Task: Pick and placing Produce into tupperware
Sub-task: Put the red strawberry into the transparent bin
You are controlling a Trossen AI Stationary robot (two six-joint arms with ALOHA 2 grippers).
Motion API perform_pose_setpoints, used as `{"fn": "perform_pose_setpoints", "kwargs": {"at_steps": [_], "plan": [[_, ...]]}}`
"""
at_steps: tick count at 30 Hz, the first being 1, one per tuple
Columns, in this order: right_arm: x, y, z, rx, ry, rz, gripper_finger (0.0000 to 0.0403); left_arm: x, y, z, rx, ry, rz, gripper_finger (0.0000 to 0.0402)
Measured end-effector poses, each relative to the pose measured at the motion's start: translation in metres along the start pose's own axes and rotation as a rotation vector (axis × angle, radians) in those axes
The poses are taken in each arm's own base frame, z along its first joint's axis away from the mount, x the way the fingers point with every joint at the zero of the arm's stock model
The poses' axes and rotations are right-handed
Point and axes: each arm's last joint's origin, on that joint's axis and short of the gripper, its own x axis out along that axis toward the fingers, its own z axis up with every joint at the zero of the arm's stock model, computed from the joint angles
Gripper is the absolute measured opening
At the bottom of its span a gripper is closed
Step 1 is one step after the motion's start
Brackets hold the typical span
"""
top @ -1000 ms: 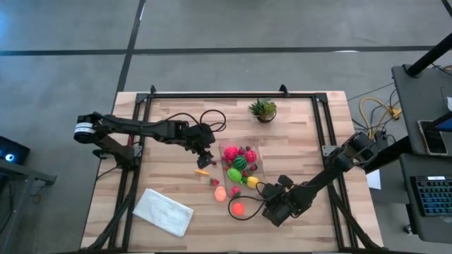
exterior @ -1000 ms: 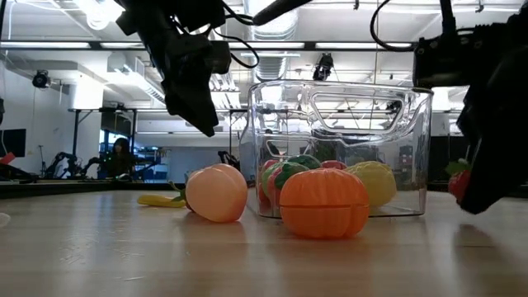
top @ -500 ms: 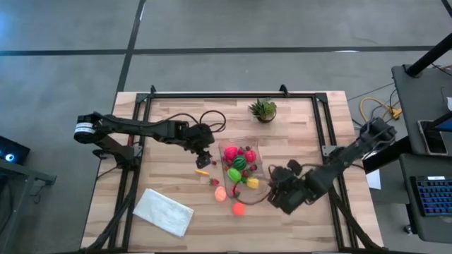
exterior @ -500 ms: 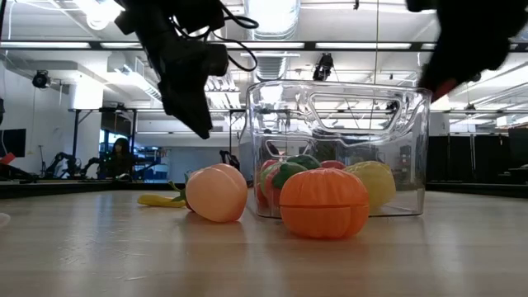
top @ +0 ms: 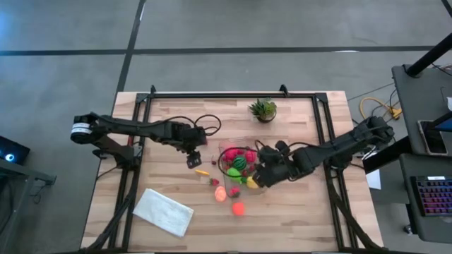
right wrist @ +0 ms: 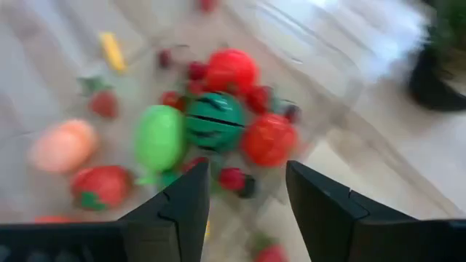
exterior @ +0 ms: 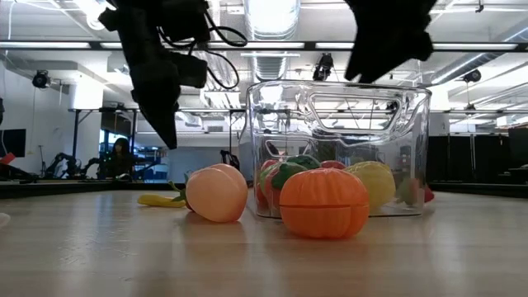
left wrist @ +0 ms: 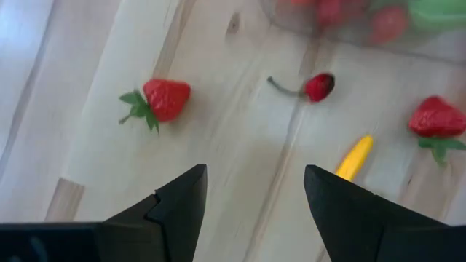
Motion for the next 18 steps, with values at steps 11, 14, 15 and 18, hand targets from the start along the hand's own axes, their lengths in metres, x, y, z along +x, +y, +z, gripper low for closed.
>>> {"fn": "perform_pose_setpoints", "kwargs": {"at_steps": [11,14,15,18], "plan": [[0.015,-0.032,-0.049,0.292,0.335,-0.189,0.0174,-0.002,0.007,-0.026,-0.009,-0.014,-0.001,0.0216],[0.021,-0.023,-0.062,0.173,0.411,-0.087,0.0181,-0.003,0.007,-0.026,-0.010,-0.024,-0.003,0.0216],[0.021,-0.021,-0.067,0.131,0.416,-0.083,0.0186,-0.003,0.007,-0.026,-0.010,-0.024,-0.002,0.0216],[0.020,-0.019,-0.076,0.041,0.396,-0.113,0.0204,-0.003,0.007,-0.024,-0.018,-0.049,-0.006,0.0216]]}}
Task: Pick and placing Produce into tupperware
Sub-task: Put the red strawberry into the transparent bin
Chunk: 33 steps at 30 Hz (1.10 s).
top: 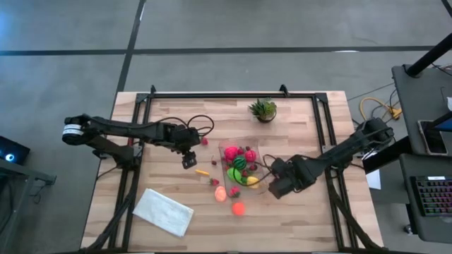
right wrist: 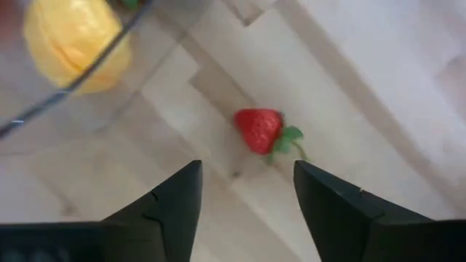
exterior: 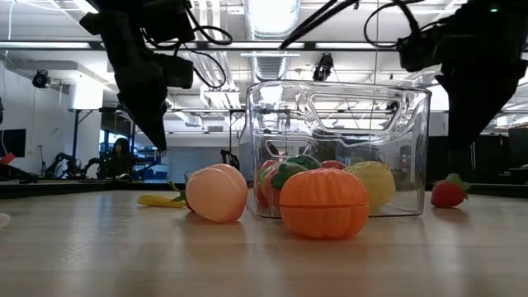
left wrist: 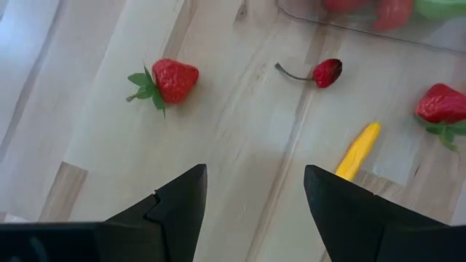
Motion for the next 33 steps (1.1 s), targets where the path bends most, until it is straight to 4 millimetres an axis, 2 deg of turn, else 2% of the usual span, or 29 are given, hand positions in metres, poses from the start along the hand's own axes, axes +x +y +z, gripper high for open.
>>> {"fn": "perform_pose_setpoints", "kwargs": {"at_steps": [6,12,17,19,24,27,29,33], "plan": [[0.008,-0.009,-0.009,0.024,-0.026,-0.072,0.0258,0.003,0.000,-0.001,-0.065,0.002,0.000,0.0216],[0.026,-0.035,-0.007,0.508,0.220,-0.125,0.0282,0.005,-0.001,0.000,-0.099,0.000,-0.001,0.0216],[0.022,-0.035,-0.006,0.744,0.283,0.057,0.0275,0.005,-0.001,0.002,-0.102,-0.023,-0.008,0.0216],[0.016,-0.034,-0.002,0.809,0.247,0.153,0.0270,0.005,-0.001,0.002,-0.103,-0.022,-0.008,0.0216],[-0.001,-0.044,0.003,0.972,0.101,0.224,0.0259,0.005,-0.001,0.003,-0.102,-0.026,-0.010,0.0216],[-0.004,-0.047,0.004,0.844,0.032,0.237,0.0256,0.005,-0.001,0.003,-0.101,-0.026,-0.010,0.0216],[-0.002,-0.045,0.004,0.665,0.010,0.226,0.0256,0.005,-0.001,0.003,-0.097,-0.026,-0.010,0.0216],[0.008,-0.040,0.001,0.202,0.007,0.184,0.0256,0.005,-0.001,0.003,-0.081,-0.026,-0.010,0.0216]]}}
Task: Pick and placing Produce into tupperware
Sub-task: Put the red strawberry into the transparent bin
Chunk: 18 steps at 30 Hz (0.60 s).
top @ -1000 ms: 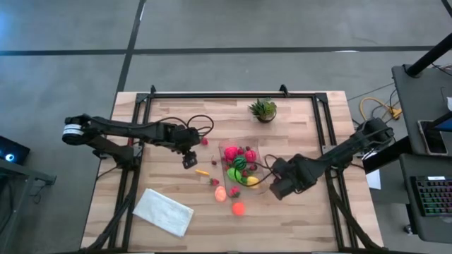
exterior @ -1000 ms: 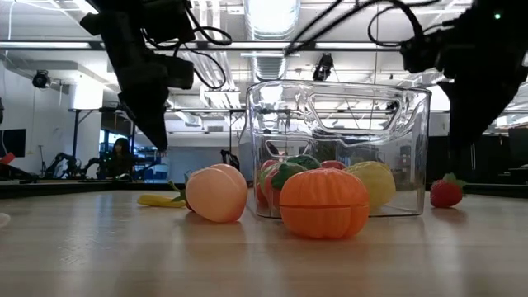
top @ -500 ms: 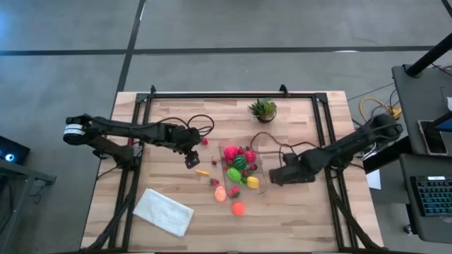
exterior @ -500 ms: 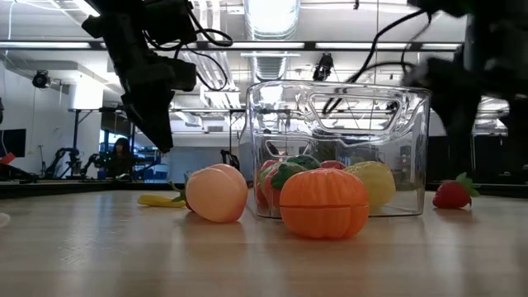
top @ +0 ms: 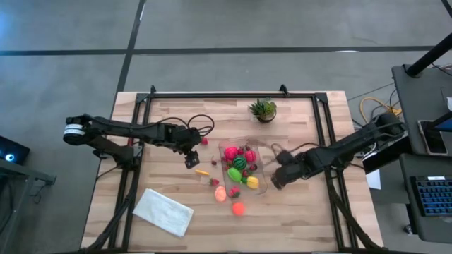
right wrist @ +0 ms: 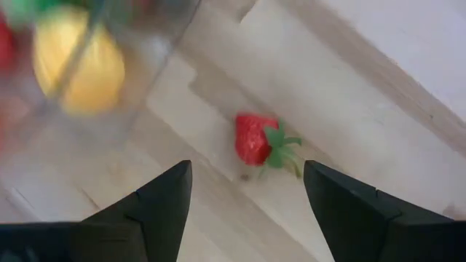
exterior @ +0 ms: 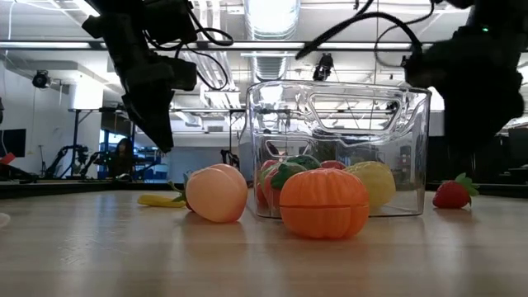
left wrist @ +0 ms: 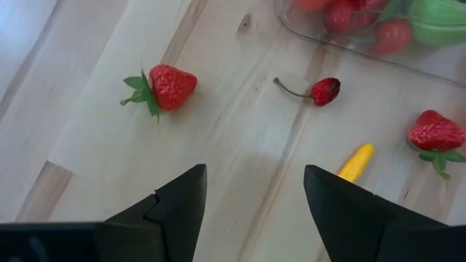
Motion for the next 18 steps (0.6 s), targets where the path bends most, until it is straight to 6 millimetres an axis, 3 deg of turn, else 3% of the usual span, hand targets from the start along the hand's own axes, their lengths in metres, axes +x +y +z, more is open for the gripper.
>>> {"fn": "perform_pose_setpoints", "kwargs": {"at_steps": [6,11,18], "plan": [[0.015,0.006,-0.005,-0.247,0.048,-0.049,0.0256,0.000,0.000,0.000,0.006,0.000,0.000,0.0216],[0.016,0.014,-0.008,-0.503,0.021,-0.046,0.0256,0.002,0.001,-0.002,0.006,0.004,0.001,0.0216],[0.017,0.014,-0.007,-0.630,0.005,-0.054,0.0256,0.008,0.003,-0.010,0.008,0.030,0.010,0.0216]]}}
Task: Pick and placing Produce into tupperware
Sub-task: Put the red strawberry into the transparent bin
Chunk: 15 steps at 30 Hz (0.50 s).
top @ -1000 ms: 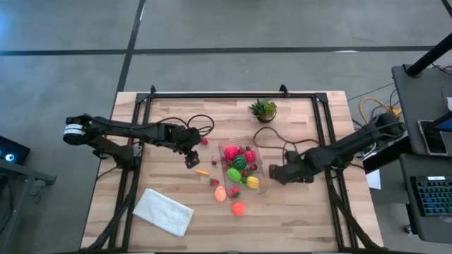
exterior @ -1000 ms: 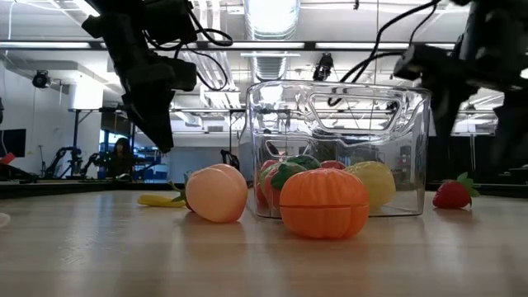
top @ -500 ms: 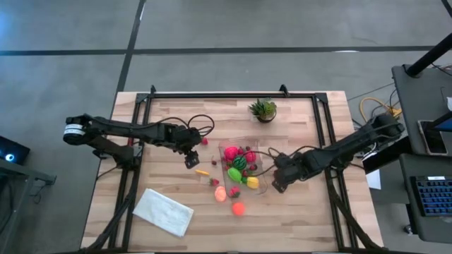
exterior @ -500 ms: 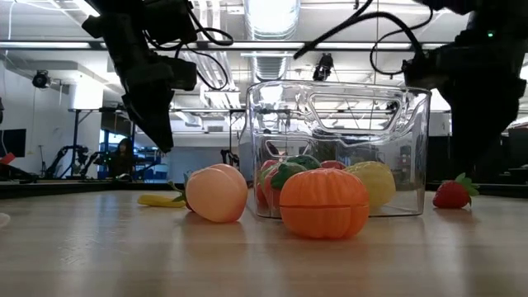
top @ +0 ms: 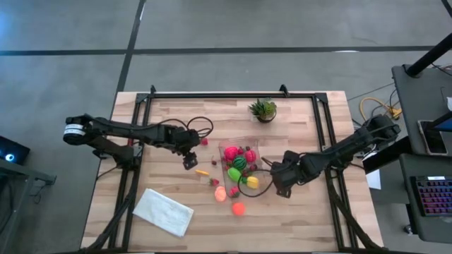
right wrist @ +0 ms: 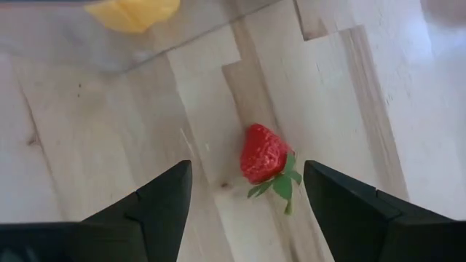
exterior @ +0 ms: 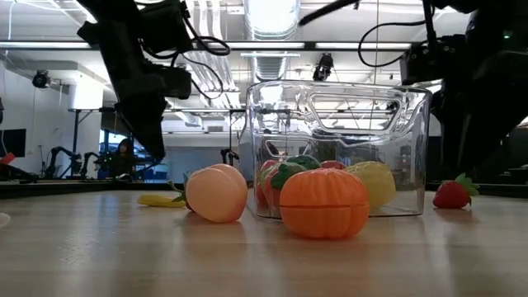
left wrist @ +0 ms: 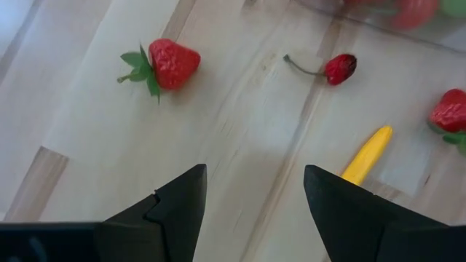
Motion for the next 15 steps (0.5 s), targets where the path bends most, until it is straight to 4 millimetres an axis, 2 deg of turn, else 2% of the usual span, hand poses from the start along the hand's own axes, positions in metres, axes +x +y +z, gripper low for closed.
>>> {"fn": "perform_pose_setpoints", "kwargs": {"at_steps": [11,15], "plan": [[0.008,-0.002,-0.004,0.026,-0.022,-0.007,0.0256,0.003,0.001,-0.003,0.001,0.007,0.002,0.0216],[0.011,-0.005,-0.006,0.023,-0.052,-0.059,0.0256,0.003,0.001,-0.003,0.000,0.007,0.002,0.0216]]}}
